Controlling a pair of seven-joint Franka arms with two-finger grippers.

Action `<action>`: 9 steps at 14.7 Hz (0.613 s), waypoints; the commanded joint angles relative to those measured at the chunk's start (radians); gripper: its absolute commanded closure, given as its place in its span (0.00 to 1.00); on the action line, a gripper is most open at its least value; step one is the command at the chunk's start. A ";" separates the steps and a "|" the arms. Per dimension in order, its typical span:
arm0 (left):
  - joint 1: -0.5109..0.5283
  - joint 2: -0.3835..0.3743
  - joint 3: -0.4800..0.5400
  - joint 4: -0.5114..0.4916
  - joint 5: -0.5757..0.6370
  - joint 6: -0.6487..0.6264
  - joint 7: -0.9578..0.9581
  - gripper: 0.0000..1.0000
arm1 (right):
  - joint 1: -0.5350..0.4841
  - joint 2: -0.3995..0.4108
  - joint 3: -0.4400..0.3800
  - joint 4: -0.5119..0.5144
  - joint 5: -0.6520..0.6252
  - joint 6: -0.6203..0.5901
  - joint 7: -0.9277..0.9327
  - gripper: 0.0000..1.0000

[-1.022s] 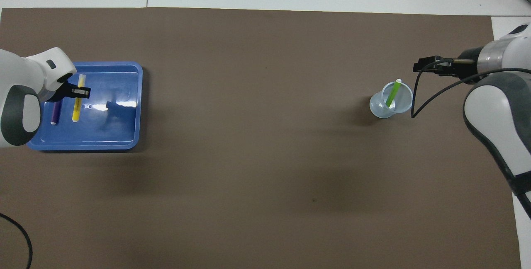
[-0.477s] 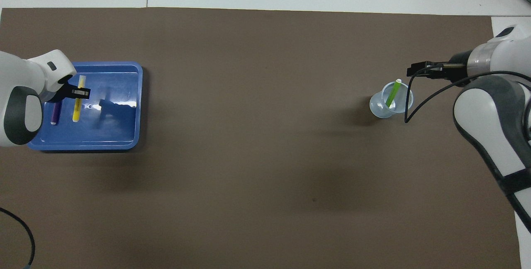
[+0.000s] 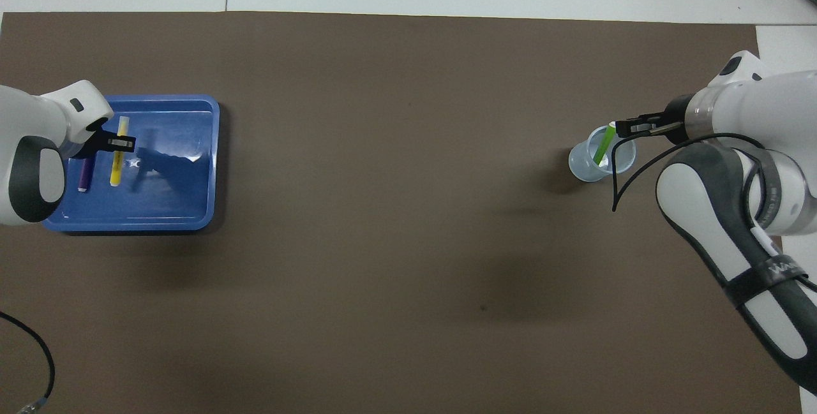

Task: Right arm passes pens to left for tray arrangement
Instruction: 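Open the left gripper over the tray while the right gripper grasps the green pen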

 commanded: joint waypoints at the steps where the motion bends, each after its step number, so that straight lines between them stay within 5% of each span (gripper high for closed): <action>1: 0.015 0.001 -0.008 -0.015 0.021 0.029 0.007 1.00 | 0.003 0.009 0.006 -0.012 -0.016 0.040 -0.013 0.47; 9: 0.016 0.001 -0.007 -0.045 0.021 0.032 0.002 1.00 | 0.003 0.029 0.006 -0.011 -0.017 0.073 -0.013 0.54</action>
